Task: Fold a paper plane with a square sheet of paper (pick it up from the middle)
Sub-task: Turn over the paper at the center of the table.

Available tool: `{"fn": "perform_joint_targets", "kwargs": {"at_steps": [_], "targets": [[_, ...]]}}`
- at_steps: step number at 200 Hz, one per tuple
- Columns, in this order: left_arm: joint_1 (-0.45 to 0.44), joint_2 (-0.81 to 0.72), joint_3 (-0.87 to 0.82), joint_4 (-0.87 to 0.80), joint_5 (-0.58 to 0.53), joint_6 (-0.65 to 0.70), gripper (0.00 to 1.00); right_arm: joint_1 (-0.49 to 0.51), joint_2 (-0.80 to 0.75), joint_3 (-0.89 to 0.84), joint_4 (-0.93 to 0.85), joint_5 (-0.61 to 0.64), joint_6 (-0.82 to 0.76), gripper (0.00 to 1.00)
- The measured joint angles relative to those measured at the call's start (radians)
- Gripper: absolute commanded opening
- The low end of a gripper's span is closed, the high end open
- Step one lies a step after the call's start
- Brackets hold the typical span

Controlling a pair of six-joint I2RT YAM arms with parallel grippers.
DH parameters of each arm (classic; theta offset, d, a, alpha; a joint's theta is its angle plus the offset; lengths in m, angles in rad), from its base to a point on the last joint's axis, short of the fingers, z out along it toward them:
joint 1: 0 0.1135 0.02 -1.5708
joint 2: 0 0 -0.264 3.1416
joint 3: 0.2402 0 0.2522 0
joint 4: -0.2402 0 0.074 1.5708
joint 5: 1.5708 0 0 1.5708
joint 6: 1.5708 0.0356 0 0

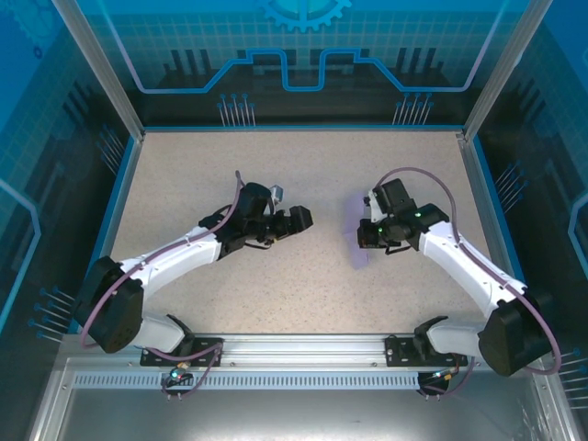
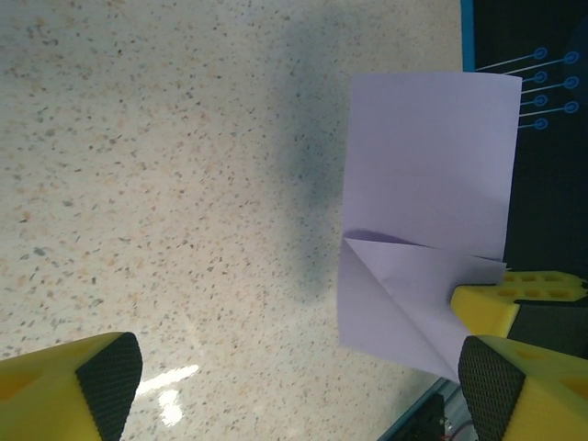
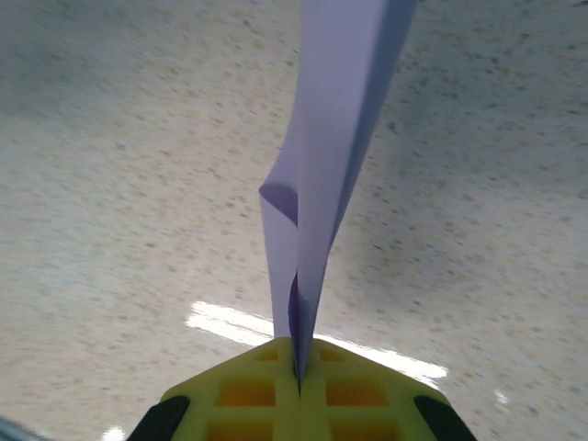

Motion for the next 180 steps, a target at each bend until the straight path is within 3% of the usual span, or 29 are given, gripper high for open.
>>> {"fn": "perform_joint_targets", "kwargs": {"at_steps": [38,90,141,180], "targets": [[0.044,-0.058,0.000,-0.072,-0.008,0.018,0.94,0.139,0.065,0.081,-0.083,0.262,-0.007,0.00],[0.179,-0.197,-0.003,-0.211,-0.031,0.071,0.94,0.345,0.297,0.190,-0.189,0.598,0.030,0.00],[0.315,-0.272,-0.027,-0.315,-0.026,0.115,0.95,0.534,0.554,0.309,-0.289,0.776,0.106,0.02],[0.331,-0.280,-0.045,-0.336,-0.005,0.130,0.96,0.652,0.716,0.393,-0.332,0.784,0.137,0.10]]}}
